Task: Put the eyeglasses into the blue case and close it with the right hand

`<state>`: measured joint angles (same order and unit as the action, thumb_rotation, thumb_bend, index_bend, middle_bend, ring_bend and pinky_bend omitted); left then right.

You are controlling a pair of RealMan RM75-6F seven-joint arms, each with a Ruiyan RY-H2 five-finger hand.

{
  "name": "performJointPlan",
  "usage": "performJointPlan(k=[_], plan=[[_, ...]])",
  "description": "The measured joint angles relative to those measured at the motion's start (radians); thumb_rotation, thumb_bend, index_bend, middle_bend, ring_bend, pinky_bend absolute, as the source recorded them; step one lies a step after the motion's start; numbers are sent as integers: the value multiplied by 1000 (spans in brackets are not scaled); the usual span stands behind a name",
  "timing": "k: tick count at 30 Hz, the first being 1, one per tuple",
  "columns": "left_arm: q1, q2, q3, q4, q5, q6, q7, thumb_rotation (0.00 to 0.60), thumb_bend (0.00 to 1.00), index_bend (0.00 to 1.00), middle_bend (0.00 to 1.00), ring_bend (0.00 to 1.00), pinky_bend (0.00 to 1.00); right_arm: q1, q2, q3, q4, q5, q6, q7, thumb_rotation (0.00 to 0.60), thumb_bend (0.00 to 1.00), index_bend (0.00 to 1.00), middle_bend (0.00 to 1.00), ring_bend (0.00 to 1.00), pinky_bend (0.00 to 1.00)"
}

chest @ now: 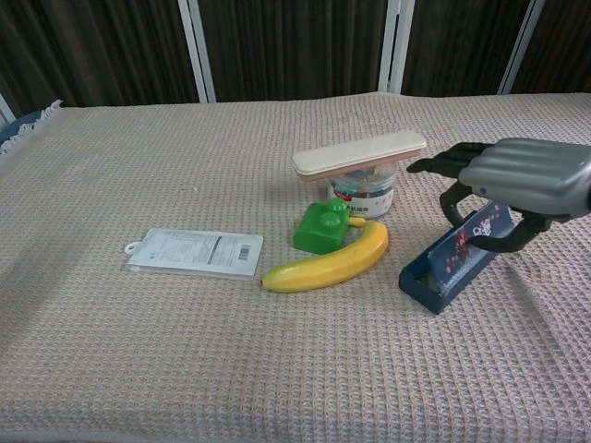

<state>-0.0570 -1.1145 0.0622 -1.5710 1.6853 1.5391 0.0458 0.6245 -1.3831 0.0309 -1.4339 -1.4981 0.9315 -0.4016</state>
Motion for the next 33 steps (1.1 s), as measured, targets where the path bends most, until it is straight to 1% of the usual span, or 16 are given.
performJointPlan(k=[7, 18, 20, 25, 27, 30, 33], plan=[[2, 1, 1, 2, 2, 5, -6, 600, 425, 0, 0, 0, 20, 14, -35, 15, 12, 39, -14, -44, 600, 600, 666, 108, 0, 0], [2, 1, 4, 2, 7, 3, -2, 600, 426, 0, 0, 0, 21, 30, -73, 23, 40, 82, -30, -81, 600, 600, 655, 108, 0, 0], [2, 1, 5, 2, 7, 2, -1, 600, 426, 0, 0, 0, 21, 34, -82, 26, 50, 90, -32, -83, 600, 600, 615, 108, 0, 0], [2, 1, 5, 1, 7, 2, -1, 600, 427, 0, 0, 0, 21, 43, -101, 33, 75, 87, -23, -69, 600, 600, 444, 98, 0, 0], [2, 2, 5, 1, 7, 3, -2, 600, 427, 0, 0, 0, 20, 46, -108, 36, 89, 80, -14, -65, 600, 598, 408, 93, 0, 0], [3, 2, 5, 2, 9, 6, -3, 600, 426, 0, 0, 0, 21, 51, -119, 39, 107, 75, -3, -64, 600, 574, 388, 89, 0, 0], [5, 3, 5, 3, 11, 11, -6, 600, 425, 0, 0, 0, 20, 51, -119, 39, 110, 69, 9, -62, 600, 514, 387, 84, 0, 0]])
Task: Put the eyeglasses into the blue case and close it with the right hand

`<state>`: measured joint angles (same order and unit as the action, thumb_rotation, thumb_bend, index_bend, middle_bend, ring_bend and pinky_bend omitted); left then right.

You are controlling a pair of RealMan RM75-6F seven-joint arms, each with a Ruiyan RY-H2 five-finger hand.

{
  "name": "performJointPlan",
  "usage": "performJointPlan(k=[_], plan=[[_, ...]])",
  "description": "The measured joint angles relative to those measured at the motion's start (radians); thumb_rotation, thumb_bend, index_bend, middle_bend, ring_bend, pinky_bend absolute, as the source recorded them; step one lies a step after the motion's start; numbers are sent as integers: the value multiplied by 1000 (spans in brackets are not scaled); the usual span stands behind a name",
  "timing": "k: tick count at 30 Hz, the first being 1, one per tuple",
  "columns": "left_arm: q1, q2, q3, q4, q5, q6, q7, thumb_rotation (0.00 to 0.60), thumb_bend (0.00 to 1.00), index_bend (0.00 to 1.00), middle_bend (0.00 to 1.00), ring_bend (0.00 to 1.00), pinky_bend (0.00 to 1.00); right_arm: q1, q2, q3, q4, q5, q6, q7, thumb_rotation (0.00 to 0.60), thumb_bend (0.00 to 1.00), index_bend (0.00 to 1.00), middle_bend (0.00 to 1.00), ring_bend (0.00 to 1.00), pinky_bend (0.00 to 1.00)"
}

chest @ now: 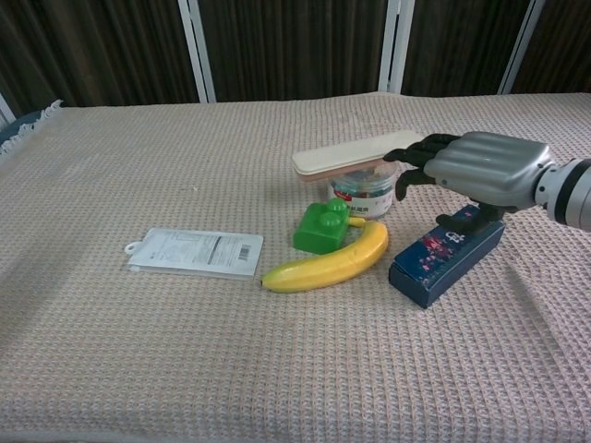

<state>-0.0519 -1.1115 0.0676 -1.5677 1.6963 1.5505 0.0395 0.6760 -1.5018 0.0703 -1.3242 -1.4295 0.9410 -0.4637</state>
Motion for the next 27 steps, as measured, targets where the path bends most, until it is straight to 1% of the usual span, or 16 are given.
performJointPlan(k=[4, 6, 9, 15, 19, 22, 24, 27], plan=[[3, 2, 0, 2, 2, 7, -7, 600, 426, 0, 0, 0, 20, -11, 18, -3, -13, -20, 38, 18, 600, 436, 368, 69, 0, 0], [5, 2, -1, 3, 2, 13, -11, 600, 426, 0, 0, 0, 20, -27, 39, -10, -32, -39, 79, 28, 600, 394, 333, 53, 0, 0], [9, 3, -2, 6, 5, 26, -19, 600, 425, 0, 0, 0, 20, -67, 83, -25, -76, -64, 155, 36, 600, 365, 256, 20, 0, 0], [14, -5, -8, 21, 22, 56, -32, 600, 426, 0, 0, 0, 19, -235, 214, -99, -206, -129, 393, 40, 600, 357, 148, 0, 0, 0], [18, -17, -10, 37, 39, 78, -28, 600, 425, 0, 0, 0, 12, -399, 290, -170, -251, -154, 562, 54, 600, 354, 117, 0, 0, 0], [21, -23, -11, 40, 39, 81, -15, 600, 426, 0, 0, 0, 8, -487, 318, -202, -252, -157, 627, 116, 600, 351, 109, 0, 0, 0], [21, -26, -12, 39, 34, 77, -8, 600, 426, 0, 0, 0, 8, -512, 323, -210, -240, -156, 650, 176, 600, 347, 108, 0, 0, 0], [18, -27, -13, 34, 25, 61, 2, 600, 425, 0, 0, 0, 7, -553, 326, -213, -191, -155, 688, 277, 600, 342, 106, 0, 0, 0]])
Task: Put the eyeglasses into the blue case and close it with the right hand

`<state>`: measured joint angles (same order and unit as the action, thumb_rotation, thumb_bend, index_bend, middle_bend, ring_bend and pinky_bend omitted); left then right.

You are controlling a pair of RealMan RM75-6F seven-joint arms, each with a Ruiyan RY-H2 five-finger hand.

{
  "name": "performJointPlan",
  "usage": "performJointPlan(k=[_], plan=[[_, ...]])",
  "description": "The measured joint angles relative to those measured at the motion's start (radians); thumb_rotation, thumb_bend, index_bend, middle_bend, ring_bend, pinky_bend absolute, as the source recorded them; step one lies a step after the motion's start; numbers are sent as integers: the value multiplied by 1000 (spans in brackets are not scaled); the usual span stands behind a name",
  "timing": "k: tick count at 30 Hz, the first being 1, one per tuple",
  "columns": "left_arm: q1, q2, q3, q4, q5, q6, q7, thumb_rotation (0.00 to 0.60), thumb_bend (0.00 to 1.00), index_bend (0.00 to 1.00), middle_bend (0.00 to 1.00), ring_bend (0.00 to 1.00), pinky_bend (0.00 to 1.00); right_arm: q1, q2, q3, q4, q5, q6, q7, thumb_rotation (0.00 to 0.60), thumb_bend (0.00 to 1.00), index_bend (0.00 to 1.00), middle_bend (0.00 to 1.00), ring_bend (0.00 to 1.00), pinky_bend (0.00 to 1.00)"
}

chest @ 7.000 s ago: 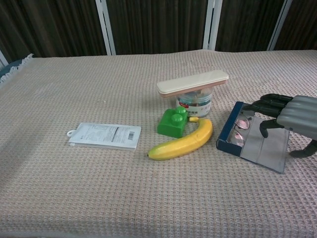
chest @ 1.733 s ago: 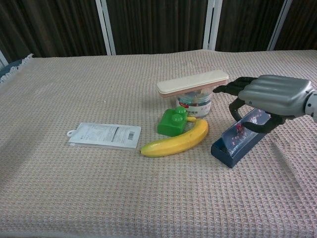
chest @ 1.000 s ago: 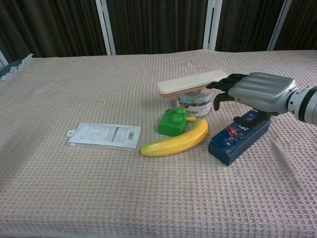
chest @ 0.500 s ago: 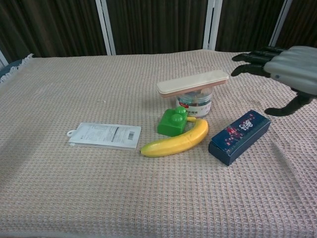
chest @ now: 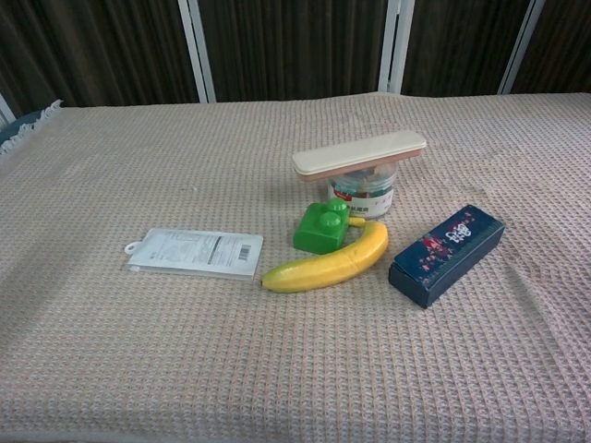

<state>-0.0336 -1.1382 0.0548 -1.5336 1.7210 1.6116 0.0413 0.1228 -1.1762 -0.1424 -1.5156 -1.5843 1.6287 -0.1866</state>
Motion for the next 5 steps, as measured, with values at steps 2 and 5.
performJointPlan(k=[2, 5], plan=[[-2, 0, -1, -6, -6, -9, 8, 600, 426, 0, 0, 0, 7, -20, 2, 5, 34, 2, 17, 40, 600, 342, 107, 0, 0, 0], [-4, -2, -1, -12, -6, -14, 22, 600, 426, 0, 0, 0, 7, -41, 5, 20, 42, 4, 26, 64, 600, 342, 108, 0, 0, 0]])
